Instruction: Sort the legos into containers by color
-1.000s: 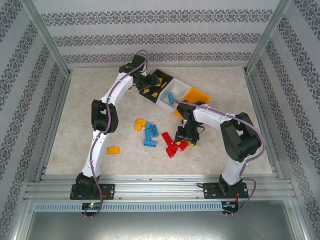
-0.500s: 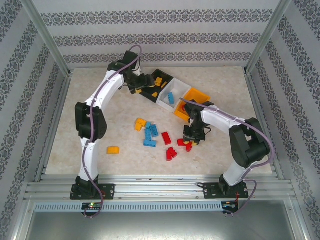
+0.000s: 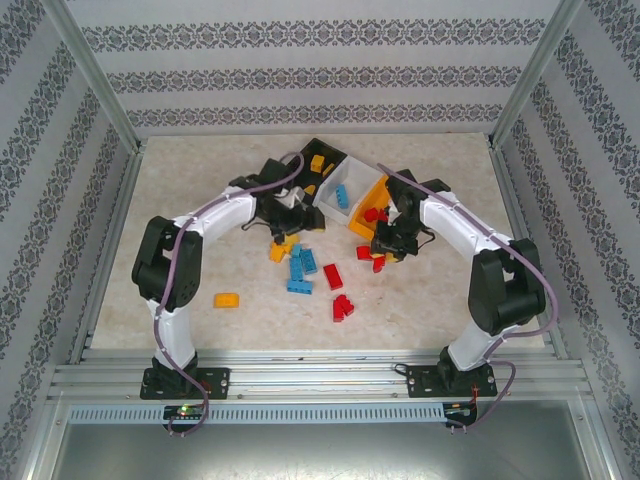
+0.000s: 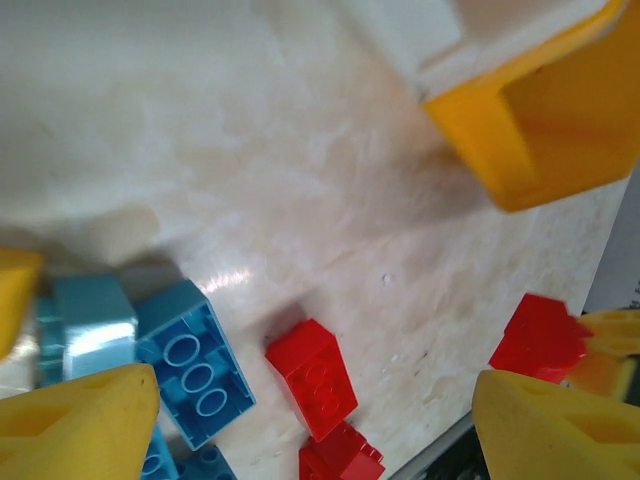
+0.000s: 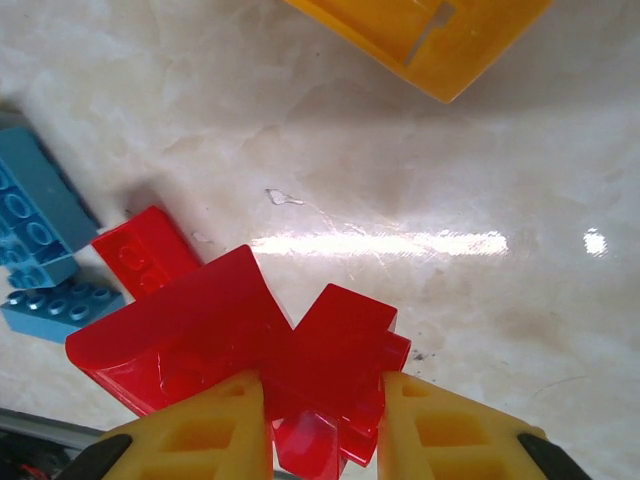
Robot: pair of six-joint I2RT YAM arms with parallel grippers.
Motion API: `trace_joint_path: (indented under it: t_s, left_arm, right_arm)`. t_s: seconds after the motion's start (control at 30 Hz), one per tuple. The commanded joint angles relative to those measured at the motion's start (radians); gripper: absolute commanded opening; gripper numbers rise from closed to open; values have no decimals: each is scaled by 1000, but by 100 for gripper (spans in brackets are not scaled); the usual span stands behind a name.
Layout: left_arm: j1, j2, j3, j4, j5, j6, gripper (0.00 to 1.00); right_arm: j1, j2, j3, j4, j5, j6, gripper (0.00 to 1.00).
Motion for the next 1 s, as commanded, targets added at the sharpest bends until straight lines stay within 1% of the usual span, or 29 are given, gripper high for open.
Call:
trace_joint_path:
  t_s: [0.0,0.13,0.2,0.27,0.33,0.37,0.63,0.77,0.87,0.97]
  left_arm:
    - [-10,-24,-20,112,40,-57,83]
    - [-11,-14,4,53,26,-23,83]
    - [-11,-13,18,21,16,-5,83]
    - [-12,-16,26,1,10,6,83]
    - [-11,-21,22,-6,3,8,83]
    - [-12,-24,17,-4,1,7,83]
    - [-12,-37,7,-16,-6,16,84]
    - [-12,-40,4,-28,-9,26,84]
    - [-11,-50,-9,-32,-10,31,84]
    - [-11,-61,-17,-43,-16,43,84]
  right_arm:
    - [-3,66,-14,-5,54,-32,27]
    - [-3,118,-52,57,48,-30,30]
    - [1,132,-56,63,50,-31,36]
    - [6,121,-67,66,63,-31,47]
    - [11,107,-80,65,78,-36,52]
    - [13,102,-88,66,83,-39,53]
    - [10,88,-144,83,98,-37,52]
    - [11,118,-153,94,96,-41,50]
    - [19,146,-148,106,97,-40,47]
    - [27,172,-142,111,101,-39,41]
